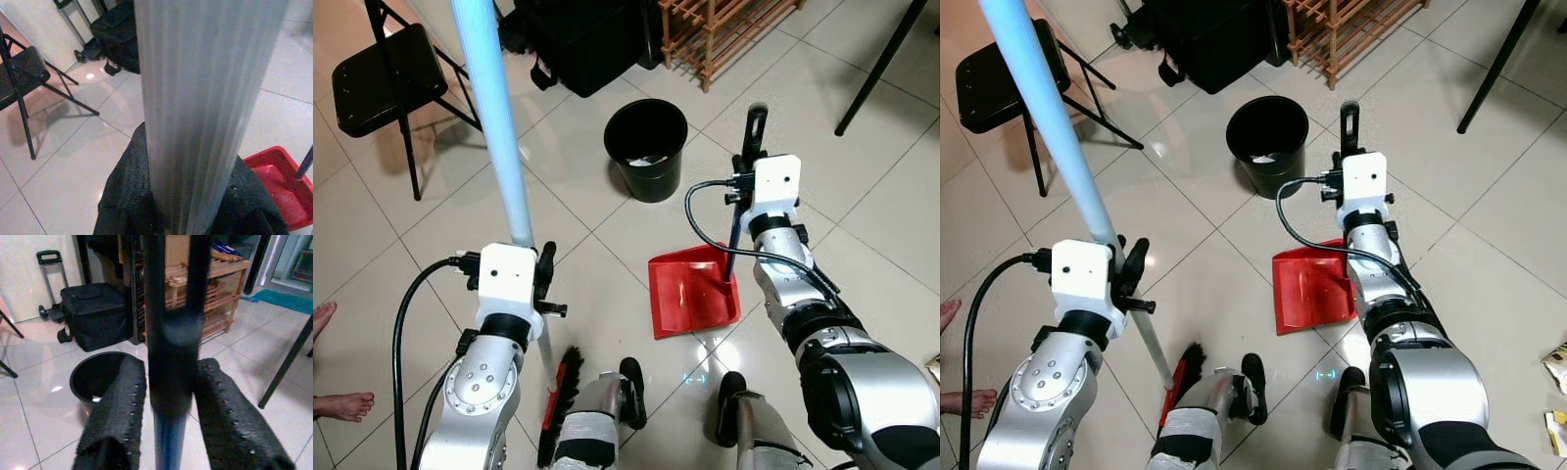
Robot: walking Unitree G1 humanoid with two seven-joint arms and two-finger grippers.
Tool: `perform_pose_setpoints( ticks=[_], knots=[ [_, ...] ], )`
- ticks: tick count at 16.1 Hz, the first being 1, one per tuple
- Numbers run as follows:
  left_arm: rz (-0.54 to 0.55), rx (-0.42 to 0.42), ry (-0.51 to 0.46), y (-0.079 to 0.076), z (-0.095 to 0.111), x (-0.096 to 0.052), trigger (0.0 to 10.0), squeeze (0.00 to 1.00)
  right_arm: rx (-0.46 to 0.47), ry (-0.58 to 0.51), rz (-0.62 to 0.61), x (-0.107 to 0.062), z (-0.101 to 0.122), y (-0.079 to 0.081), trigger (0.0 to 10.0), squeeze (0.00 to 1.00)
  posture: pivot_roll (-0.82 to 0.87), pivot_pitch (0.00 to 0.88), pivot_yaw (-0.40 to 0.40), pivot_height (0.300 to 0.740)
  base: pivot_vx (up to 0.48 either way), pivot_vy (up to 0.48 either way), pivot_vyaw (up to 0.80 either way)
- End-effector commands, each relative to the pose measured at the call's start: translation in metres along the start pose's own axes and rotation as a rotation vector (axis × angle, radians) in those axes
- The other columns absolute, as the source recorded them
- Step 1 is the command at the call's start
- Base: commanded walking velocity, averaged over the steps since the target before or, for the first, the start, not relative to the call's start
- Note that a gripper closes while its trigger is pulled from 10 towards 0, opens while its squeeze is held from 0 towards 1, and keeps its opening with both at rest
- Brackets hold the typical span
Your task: Sweep floor
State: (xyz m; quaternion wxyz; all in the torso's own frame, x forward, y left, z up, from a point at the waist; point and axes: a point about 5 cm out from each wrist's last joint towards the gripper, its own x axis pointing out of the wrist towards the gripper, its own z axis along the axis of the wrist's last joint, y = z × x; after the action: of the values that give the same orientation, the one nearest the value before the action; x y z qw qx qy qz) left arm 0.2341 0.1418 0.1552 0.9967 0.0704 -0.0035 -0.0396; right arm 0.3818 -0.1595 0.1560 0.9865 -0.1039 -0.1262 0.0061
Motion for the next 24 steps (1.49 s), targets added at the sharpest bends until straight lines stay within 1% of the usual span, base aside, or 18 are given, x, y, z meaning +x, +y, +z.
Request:
perform_pose_setpoints(
  ticks=[1,2,3,7,10,14,15,20,24],
  knots=[
    [0.015,0.025,0.002,0.007,0.001,-0.004,10.0,0.00,-0.006,0.004,0.015,-0.004,-0.004,0.008,10.0,1.00,0.41,0.430,0.246,0.740,0.000,0.000,0.00],
    [0.014,0.025,0.002,0.007,0.002,-0.004,10.0,0.00,-0.005,0.008,0.011,-0.005,-0.005,0.008,10.0,1.00,0.41,0.430,0.246,0.740,0.000,0.000,0.00],
    [0.010,0.025,0.002,0.006,0.002,-0.003,10.0,0.00,-0.004,0.015,0.007,-0.005,-0.006,0.007,10.0,0.00,0.41,0.426,0.248,0.740,0.000,0.000,0.00],
    [-0.001,0.024,-0.001,0.005,0.003,-0.001,10.0,0.00,-0.004,0.025,0.009,-0.006,-0.008,0.008,10.0,0.00,0.41,0.414,0.248,0.740,0.000,0.000,0.00],
    [-0.005,0.023,-0.004,0.004,0.003,0.002,10.0,0.00,0.016,0.046,0.017,-0.006,-0.010,0.010,10.0,0.00,0.40,0.407,0.247,0.740,0.000,0.000,0.00],
    [-0.014,0.022,-0.003,0.003,0.003,0.003,10.0,0.00,0.081,0.092,0.034,-0.008,-0.015,0.013,10.0,0.00,0.40,0.405,0.248,0.740,0.000,0.000,0.00],
    [-0.019,0.018,-0.002,0.002,0.003,0.002,10.0,0.00,0.115,0.107,0.052,-0.008,-0.017,0.015,10.0,0.00,0.40,0.407,0.247,0.740,0.000,0.000,0.00],
    [-0.021,0.012,0.000,0.001,0.003,0.000,10.0,0.00,0.167,0.102,0.079,-0.005,-0.013,0.018,10.0,0.00,0.40,0.410,0.247,0.740,0.000,0.000,0.00],
    [-0.015,0.017,0.001,0.005,0.004,-0.004,10.0,0.00,0.190,0.094,0.080,-0.002,-0.009,0.018,10.0,0.00,0.42,0.412,0.257,0.740,0.000,0.000,0.00]
  ],
)
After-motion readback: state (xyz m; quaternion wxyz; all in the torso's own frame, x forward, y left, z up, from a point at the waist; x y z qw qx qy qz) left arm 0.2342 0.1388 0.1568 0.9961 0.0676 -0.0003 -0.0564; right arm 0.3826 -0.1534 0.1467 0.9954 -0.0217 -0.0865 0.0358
